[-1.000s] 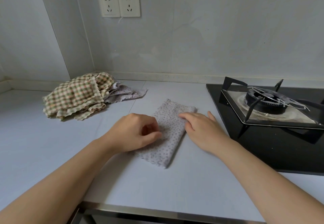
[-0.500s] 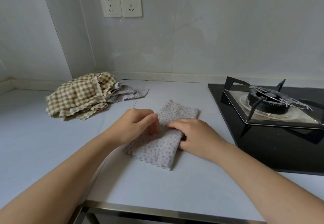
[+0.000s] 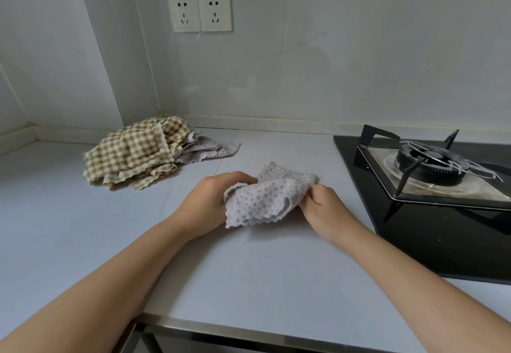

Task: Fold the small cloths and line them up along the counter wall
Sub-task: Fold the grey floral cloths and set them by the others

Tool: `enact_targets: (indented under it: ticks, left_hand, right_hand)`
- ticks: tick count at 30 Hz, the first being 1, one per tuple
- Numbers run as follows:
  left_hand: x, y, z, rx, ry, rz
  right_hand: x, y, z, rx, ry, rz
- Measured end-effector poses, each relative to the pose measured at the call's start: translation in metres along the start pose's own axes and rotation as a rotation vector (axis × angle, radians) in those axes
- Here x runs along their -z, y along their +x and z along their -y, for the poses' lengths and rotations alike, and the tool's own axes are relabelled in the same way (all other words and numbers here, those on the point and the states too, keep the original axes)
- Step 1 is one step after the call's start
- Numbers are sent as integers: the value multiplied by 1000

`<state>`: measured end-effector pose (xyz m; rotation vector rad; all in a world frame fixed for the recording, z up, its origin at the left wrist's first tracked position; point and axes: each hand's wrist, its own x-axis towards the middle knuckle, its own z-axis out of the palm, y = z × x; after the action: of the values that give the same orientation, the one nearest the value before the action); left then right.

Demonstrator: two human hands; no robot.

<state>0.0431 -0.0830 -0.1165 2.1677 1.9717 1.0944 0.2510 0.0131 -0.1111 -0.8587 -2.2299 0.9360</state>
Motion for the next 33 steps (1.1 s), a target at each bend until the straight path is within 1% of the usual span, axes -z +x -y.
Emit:
enact_targets:
  ticks: [2,4,6,9,11,13,15,16,17,19,20,21,22,23,24,25,26,27,29,30,33]
  left_hand:
    - [-3,2,-6,110,-229,-10]
    - [-6,6,-14,248,-324,-54]
    - [-9,10,-23,387,-263,-102]
    - [-12,16,-32,524,-144,-121]
    - [-15,16,-31,575,-40,-74]
    - [-17,14,-31,570,66,-31]
    - [-18,12,-35,561,113,-32]
    - [-18,10,-38,552,143,-40]
    - [-18,8,-39,505,225,-56]
    - [-17,6,-38,328,452,-135]
    - [-16,5,-39,211,497,-193]
    - [-15,5,-42,101,465,-217]
    - [-14,5,-43,13,389,-188]
    - [-14,5,-42,-61,315,-104]
    - [-16,5,-43,-139,294,19]
    - [-20,4,-40,-213,327,115]
    - [-22,4,-36,-253,376,155]
    - [-21,4,-32,-245,405,151]
    - [-17,5,-25,-202,419,91]
    - [-14,6,-24,-208,414,75]
    - [-17,4,-29,-273,379,134]
  right_hand:
    - [0,2,2,-20,40,-55]
    - [0,3,5,-54,85,-129]
    - [1,5,6,-93,118,-193]
    - [-1,8,-1,-144,74,-210]
    - [-1,8,-4,-176,-29,-216]
    - [0,6,-1,-199,-195,-199]
    - [1,4,-1,-173,-379,-188]
    - [2,2,0,-152,-443,-184]
    - [3,2,1,-129,-481,-178]
    - [6,2,0,-56,-501,-163]
    - [8,3,-1,-2,-499,-158]
    - [10,4,-3,52,-490,-151]
    - [11,5,-5,96,-478,-133]
    - [12,7,-7,122,-469,-102]
    - [12,8,-9,132,-472,-62]
    - [13,8,-10,133,-487,-20]
    - [13,8,-11,130,-509,17]
    - [14,9,-12,129,-525,38]
    - [15,9,-14,130,-534,37]
    - [15,9,-15,130,-535,31]
    - [13,11,-16,141,-522,46]
